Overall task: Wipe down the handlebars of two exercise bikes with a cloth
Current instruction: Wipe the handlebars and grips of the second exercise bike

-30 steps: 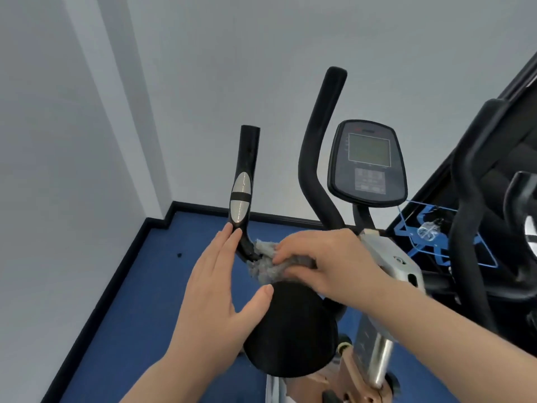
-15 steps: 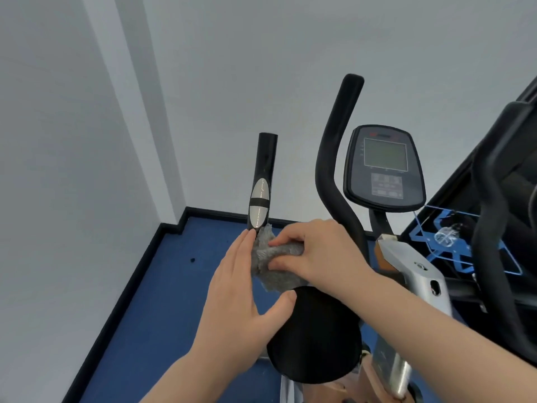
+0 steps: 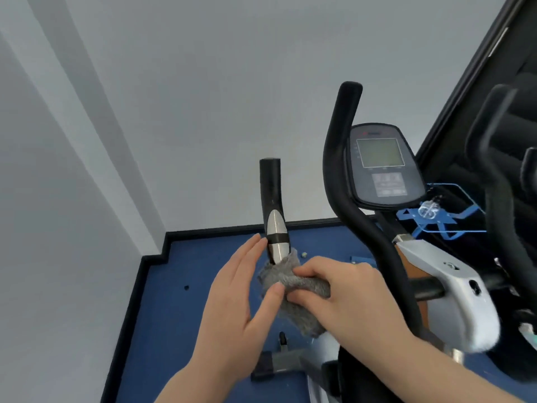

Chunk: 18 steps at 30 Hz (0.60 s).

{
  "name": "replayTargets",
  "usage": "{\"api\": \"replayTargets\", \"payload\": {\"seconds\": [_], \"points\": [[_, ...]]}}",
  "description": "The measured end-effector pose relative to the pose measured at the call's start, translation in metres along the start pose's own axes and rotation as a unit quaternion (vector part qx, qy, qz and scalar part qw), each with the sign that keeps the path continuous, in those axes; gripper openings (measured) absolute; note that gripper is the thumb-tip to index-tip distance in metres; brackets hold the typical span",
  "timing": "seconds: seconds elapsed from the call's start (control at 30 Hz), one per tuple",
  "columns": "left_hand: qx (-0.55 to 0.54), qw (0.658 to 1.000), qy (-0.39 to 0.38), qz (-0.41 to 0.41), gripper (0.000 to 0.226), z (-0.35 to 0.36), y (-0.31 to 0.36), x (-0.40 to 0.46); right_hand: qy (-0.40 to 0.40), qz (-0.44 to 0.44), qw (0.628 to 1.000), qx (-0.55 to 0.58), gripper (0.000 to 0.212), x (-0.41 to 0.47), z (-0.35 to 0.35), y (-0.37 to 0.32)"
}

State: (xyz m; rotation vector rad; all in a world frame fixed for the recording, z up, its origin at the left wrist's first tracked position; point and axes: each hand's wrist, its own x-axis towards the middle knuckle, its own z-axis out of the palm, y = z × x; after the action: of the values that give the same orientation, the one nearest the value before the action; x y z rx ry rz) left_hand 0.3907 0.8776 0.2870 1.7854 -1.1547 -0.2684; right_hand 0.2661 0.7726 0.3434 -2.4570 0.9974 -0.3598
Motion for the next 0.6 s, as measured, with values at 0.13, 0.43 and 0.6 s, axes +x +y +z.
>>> {"api": "replayTargets", "payload": {"seconds": [0.13,0.43,0.6], "points": [[-0.007,0.999,-0.037,0.034,0.054,-0.018,-0.017,0.029,0.071,0.072,0.994,0.049,0.023,0.005,0.011,-0.022],[-0.076,0.986,-0.094,0.117,0.048,-0.047,-0.044,0.1,0.261,0.149,0.953,0.03,0.042,0.014,0.052,-0.061],[-0.122,0.976,-0.116,0.138,0.052,-0.049,-0.042,0.132,0.333,0.123,0.934,0.036,0.014,0.072,0.048,-0.08]]}}
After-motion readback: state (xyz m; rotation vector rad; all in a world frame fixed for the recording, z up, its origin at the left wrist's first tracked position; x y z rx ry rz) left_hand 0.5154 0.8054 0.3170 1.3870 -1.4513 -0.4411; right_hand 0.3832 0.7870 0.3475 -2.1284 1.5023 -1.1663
